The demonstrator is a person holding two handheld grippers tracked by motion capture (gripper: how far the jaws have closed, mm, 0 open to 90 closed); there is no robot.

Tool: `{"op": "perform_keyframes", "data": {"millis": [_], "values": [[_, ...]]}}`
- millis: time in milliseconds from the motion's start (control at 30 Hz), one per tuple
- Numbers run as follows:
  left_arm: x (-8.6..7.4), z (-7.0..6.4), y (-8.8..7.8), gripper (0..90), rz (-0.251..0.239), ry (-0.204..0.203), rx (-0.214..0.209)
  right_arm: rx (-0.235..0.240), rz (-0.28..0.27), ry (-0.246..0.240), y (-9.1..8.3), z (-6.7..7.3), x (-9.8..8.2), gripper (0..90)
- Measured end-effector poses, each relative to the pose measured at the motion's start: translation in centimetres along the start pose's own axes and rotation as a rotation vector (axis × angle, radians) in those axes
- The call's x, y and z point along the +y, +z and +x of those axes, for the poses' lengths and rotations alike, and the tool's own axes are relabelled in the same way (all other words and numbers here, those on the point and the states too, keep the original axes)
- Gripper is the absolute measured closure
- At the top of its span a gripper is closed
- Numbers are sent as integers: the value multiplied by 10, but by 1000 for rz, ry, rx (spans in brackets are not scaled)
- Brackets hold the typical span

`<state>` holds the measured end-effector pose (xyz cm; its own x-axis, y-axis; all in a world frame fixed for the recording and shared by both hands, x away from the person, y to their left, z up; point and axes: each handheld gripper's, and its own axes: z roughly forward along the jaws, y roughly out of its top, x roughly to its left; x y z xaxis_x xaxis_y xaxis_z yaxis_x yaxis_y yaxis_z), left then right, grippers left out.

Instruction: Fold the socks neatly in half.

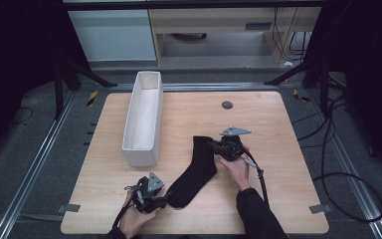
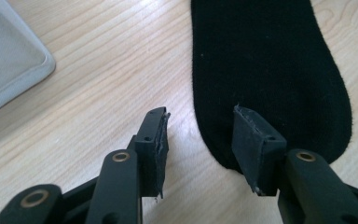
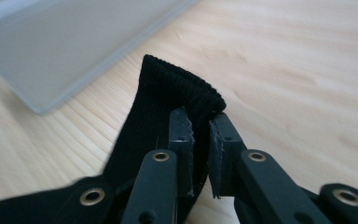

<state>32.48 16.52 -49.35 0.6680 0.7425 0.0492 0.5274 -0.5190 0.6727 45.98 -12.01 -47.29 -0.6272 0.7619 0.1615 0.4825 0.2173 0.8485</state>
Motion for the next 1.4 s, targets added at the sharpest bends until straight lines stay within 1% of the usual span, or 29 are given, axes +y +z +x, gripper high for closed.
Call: {"op": "perform_keyframes", "data": {"millis": [67, 100, 200, 267, 333, 400, 467, 600, 767, 900, 1133, 1200, 1267, 1333, 1400], "values": [[2, 0, 2, 531, -5, 4, 4, 22, -18, -11, -5, 5, 5, 817], [2, 0, 3, 527, -9, 1, 5, 32, -32, -31, -7, 9, 8, 817], [3, 1, 4, 519, -15, -1, 6, 56, -42, -59, -12, 17, 11, 818], [3, 1, 4, 508, -14, -5, 5, 66, -43, -98, -16, 23, 11, 818], [3, 2, 4, 505, -10, -6, 5, 78, -48, -125, -20, 29, 11, 818], [3, 2, 5, 505, -15, -5, 6, 89, -49, -139, -23, 33, 10, 819], [4, 1, 6, 505, -17, -4, 9, 99, -52, -145, -26, 37, 9, 819], [5, 1, 8, 504, -16, -3, 12, 121, -52, -140, -32, 44, 7, 820], [6, 2, 9, 502, -21, -8, 9, 132, -56, -154, -42, 53, 5, 820], [7, 1, 10, 502, -23, -9, 11, 139, -55, -166, -46, 61, 3, 819], [7, 1, 10, 496, -24, -13, 12, 147, -47, -185, -51, 73, -7, 819], [6, 3, 8, 496, -33, -13, -9, 143, -45, -189, -53, 73, -12, 819], [5, 6, 2, 486, -53, -21, -31, 141, -36, -176, -53, 72, -16, 819], [2, 8, -6, 477, -65, -27, -27, 140, -26, -176, -51, 72, -18, 819], [-1, 8, -11, 477, -71, -19, -27, 142, -18, -183, -49, 75, -20, 819]]}}
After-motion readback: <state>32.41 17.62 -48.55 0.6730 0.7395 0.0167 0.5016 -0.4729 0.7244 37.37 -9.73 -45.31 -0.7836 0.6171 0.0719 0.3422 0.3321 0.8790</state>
